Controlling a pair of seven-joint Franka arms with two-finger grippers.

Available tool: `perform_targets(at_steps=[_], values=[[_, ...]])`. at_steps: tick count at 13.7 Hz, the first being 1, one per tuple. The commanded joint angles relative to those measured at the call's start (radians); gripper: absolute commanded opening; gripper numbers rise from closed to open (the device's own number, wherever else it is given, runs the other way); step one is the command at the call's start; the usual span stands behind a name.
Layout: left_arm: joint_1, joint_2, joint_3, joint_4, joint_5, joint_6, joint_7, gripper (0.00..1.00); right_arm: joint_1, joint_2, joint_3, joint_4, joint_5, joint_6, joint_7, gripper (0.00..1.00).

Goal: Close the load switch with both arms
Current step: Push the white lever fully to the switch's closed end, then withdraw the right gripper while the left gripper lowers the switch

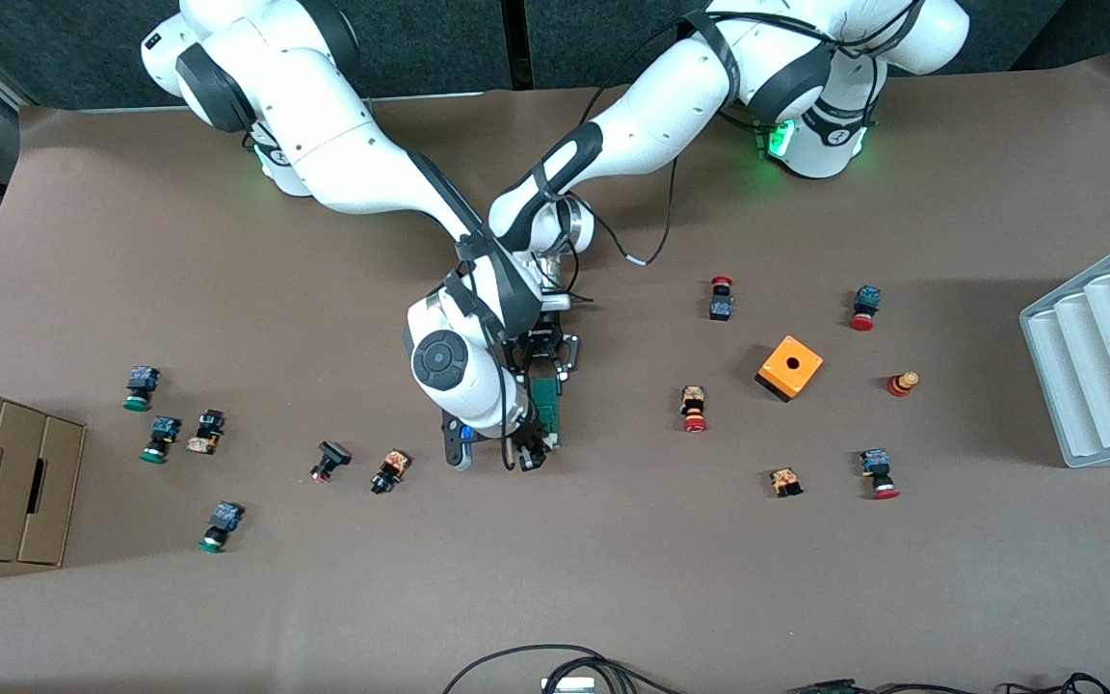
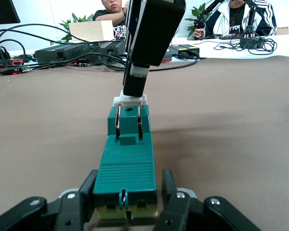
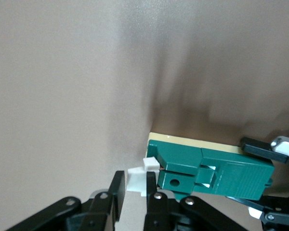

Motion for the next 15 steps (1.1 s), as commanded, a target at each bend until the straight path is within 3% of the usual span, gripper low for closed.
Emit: perform_targets(at_steps=[1,8,9,10,11,15], values=[[0.0,0.025,-0.004,0.021,0.013,-0.014,-0.009,0.59,-0.004,0.044,-0.004,0.044,0.028,0.017,-0.011,0.25],[0.0,0.024,-0.004,0.023,0.013,-0.014,-0.009,0.59,-0.005,0.042,-0.003,0.048,0.028,0.002,-0.011,0.29],[0.0,0.024,-0.004,0.023,0.013,-0.014,-0.009,0.59,-0.005,0.028,-0.006,0.051,0.027,-0.027,-0.013,0.52],[0.0,0.024,-0.004,0.021,0.013,-0.014,-0.009,0.59,-0.007,0.014,-0.012,0.064,0.027,-0.058,-0.014,0.91],[0.0,0.024,-0.004,0.021,0.013,-0.014,-0.011,0.59,-0.005,-0.007,-0.036,0.067,0.022,-0.079,-0.022,0.99],[-0.002,0.024,-0.004,0.021,0.012,-0.014,-0.011,0.59,-0.036,-0.133,-0.067,0.026,-0.074,-0.148,-0.128,0.99]])
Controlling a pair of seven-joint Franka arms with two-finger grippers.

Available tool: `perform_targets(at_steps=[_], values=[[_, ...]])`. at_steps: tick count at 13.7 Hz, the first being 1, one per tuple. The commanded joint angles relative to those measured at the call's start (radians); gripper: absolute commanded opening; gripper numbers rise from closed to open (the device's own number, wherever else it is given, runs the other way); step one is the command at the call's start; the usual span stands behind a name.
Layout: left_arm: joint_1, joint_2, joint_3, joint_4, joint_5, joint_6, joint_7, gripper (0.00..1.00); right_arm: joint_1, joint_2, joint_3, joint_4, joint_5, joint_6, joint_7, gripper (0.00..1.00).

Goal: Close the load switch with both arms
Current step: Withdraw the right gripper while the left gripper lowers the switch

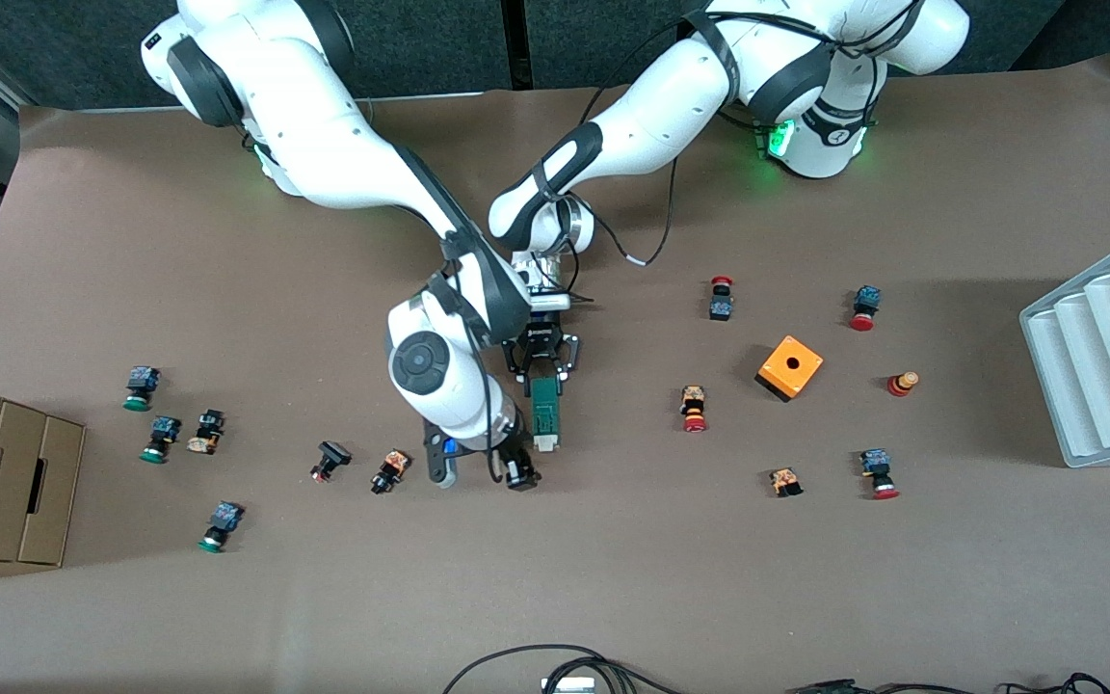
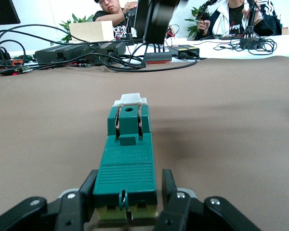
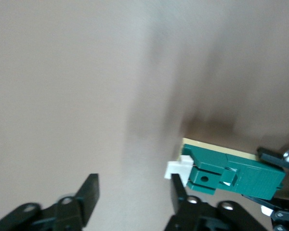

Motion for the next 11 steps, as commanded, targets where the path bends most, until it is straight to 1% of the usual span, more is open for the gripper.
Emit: perform_targets(at_steps=[1,2,3,5,7,8,9,10,11], values=[[-0.002,0.023,-0.003,0.021,0.011,-0.011,-0.011,0.6,-0.052,-0.129,-0.005,-0.066,-0.052,-0.111,-0.112,0.99],[-0.002,0.022,-0.003,0.021,0.009,-0.011,-0.011,0.76,-0.07,-0.182,-0.006,-0.097,-0.056,-0.163,-0.206,0.99],[0.0,0.019,-0.005,0.023,0.007,-0.011,-0.011,1.0,-0.093,-0.235,-0.006,-0.13,-0.057,-0.214,-0.299,0.99],[-0.002,0.019,-0.003,0.031,0.007,-0.011,-0.009,1.0,-0.158,-0.372,0.001,-0.245,-0.063,-0.253,-0.464,0.99],[-0.002,0.015,-0.003,0.031,0.007,-0.01,-0.008,1.0,-0.204,-0.543,0.011,-0.423,-0.074,-0.261,-0.66,0.99],[-0.002,0.008,-0.003,0.024,0.006,-0.01,-0.008,1.0,-0.262,-0.625,0.048,-0.501,-0.101,-0.264,-0.744,0.99],[-0.003,-0.013,-0.005,0.015,-0.002,-0.01,-0.006,1.0,-0.353,-0.697,0.112,-0.558,-0.127,-0.285,-0.839,0.99],[-0.003,-0.046,-0.005,-0.003,-0.009,-0.003,0.003,1.0,-0.424,-0.749,0.151,-0.583,-0.135,-0.328,-0.924,0.99],[-0.003,-0.084,-0.005,-0.021,-0.038,0.004,0.023,1.0,-0.461,-0.78,0.152,-0.585,-0.143,-0.387,-1.003,0.99]])
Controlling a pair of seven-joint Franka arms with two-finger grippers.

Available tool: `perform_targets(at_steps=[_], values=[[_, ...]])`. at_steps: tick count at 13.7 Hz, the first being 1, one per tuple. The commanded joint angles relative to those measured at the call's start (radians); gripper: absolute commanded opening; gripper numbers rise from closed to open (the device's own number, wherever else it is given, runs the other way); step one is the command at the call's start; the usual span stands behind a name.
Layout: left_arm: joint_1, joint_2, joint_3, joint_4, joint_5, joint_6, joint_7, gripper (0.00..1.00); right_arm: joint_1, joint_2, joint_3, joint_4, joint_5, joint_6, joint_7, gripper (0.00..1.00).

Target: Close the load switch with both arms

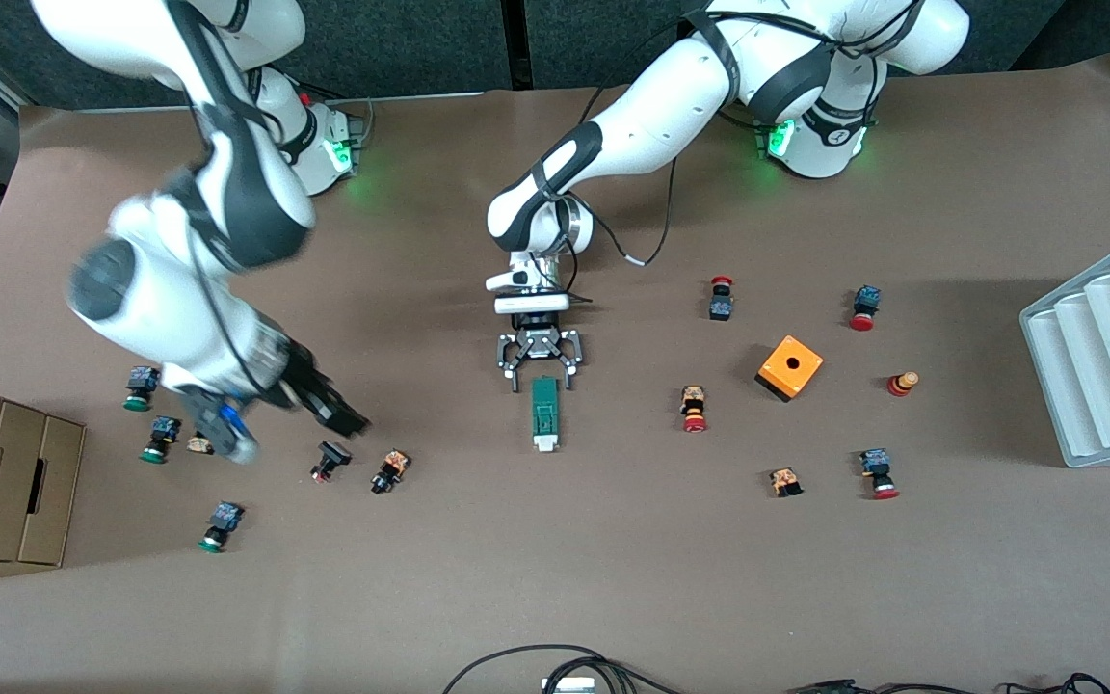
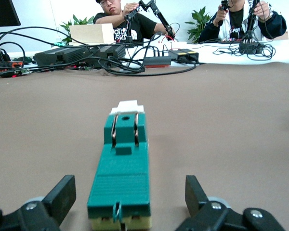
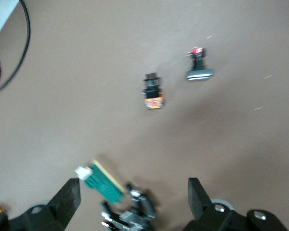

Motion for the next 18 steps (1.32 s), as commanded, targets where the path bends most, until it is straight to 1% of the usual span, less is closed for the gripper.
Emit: perform_targets(at_steps=[1,2,4,6,8,10,11,13,15,17,18], values=[[-0.004,-0.103,-0.001,-0.044,-0.078,0.012,0.059,1.0,-0.133,-0.159,0.047,-0.108,-0.053,-0.106,-0.225,0.99],[-0.005,-0.131,-0.004,-0.044,-0.118,0.017,0.102,1.0,-0.173,-0.187,0.047,-0.108,-0.085,-0.151,-0.338,0.99],[0.001,-0.171,-0.032,-0.044,-0.167,0.018,0.151,1.0,-0.246,-0.228,0.038,-0.108,-0.118,-0.206,-0.548,0.99],[0.003,-0.2,-0.032,-0.044,-0.191,0.017,0.185,1.0,-0.253,-0.248,-0.035,-0.105,-0.154,-0.22,-0.745,0.99],[0.004,-0.246,-0.039,-0.044,-0.253,0.017,0.231,1.0,-0.257,-0.262,-0.075,-0.099,-0.2,-0.222,-0.882,0.99],[0.007,-0.297,-0.053,-0.044,-0.329,0.017,0.294,1.0,-0.259,-0.264,-0.086,-0.079,-0.21,-0.225,-0.933,0.99],[0.012,-0.33,-0.064,-0.039,-0.387,0.017,0.332,1.0,-0.259,-0.259,-0.088,-0.07,-0.216,-0.226,-0.933,0.99],[0.023,-0.411,-0.076,-0.038,-0.516,0.017,0.463,1.0,-0.26,-0.253,-0.088,-0.053,-0.253,-0.225,-0.933,0.99],[0.027,-0.488,-0.078,-0.035,-0.648,0.011,0.621,1.0,-0.262,-0.238,-0.091,-0.033,-0.253,-0.229,-0.928,0.99],[0.074,-0.56,-0.115,-0.03,-0.739,0.0,0.761,1.0,-0.262,-0.235,-0.091,-0.03,-0.262,-0.234,-0.927,0.99],[0.088,-0.596,-0.116,-0.032,-0.786,0.0,0.828,1.0,-0.27,-0.232,-0.091,-0.015,-0.262,-0.228,-0.925,0.99]])
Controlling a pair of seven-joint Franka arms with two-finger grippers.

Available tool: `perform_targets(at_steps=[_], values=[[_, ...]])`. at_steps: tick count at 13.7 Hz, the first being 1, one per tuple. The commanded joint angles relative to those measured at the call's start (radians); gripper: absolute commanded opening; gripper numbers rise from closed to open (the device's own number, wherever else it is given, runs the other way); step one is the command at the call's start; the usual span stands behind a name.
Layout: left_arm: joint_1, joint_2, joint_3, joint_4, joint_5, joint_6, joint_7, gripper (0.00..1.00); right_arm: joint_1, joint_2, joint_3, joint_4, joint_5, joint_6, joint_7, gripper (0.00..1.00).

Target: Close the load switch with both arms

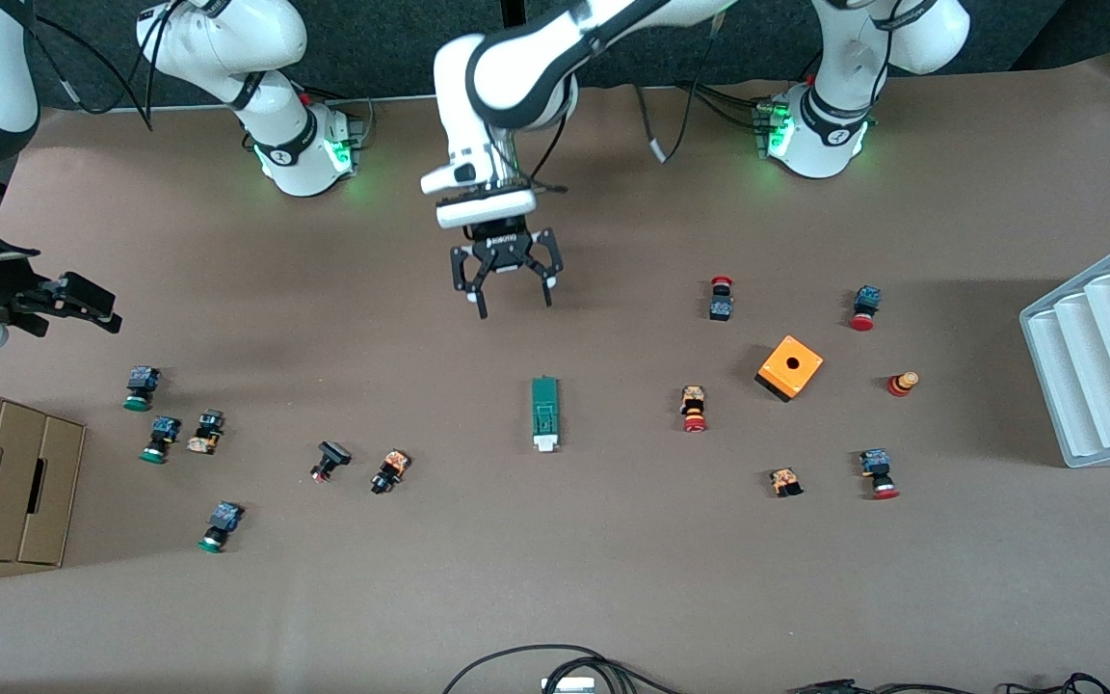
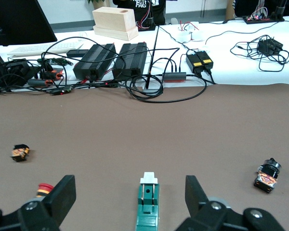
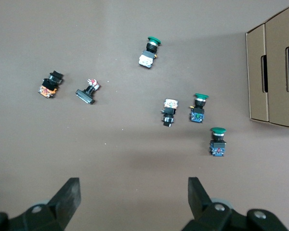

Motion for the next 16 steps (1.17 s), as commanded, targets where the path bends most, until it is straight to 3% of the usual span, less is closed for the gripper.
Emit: perform_targets(at_steps=[1,6,8,14,16], values=[[0.063,-0.109,-0.026,-0.026,-0.132,-0.002,0.188,1.0,-0.007,0.026,0.001,0.062,-0.029,-0.021,-0.004,0.99],[0.206,-0.321,-0.026,-0.014,-0.459,-0.002,0.606,1.0,-0.009,0.028,0.003,0.065,-0.021,-0.022,-0.006,0.99],[0.275,-0.369,-0.026,0.003,-0.56,-0.002,0.687,1.0,-0.009,0.028,0.003,0.065,-0.021,-0.022,-0.006,0.99],[0.513,-0.439,-0.02,0.078,-0.864,-0.052,1.001,1.0,-0.01,0.028,0.001,0.063,-0.021,-0.024,-0.006,0.99],[0.586,-0.435,-0.02,0.127,-0.875,-0.117,1.143,1.0,-0.009,0.027,0.001,0.062,-0.019,-0.028,-0.004,0.99]])
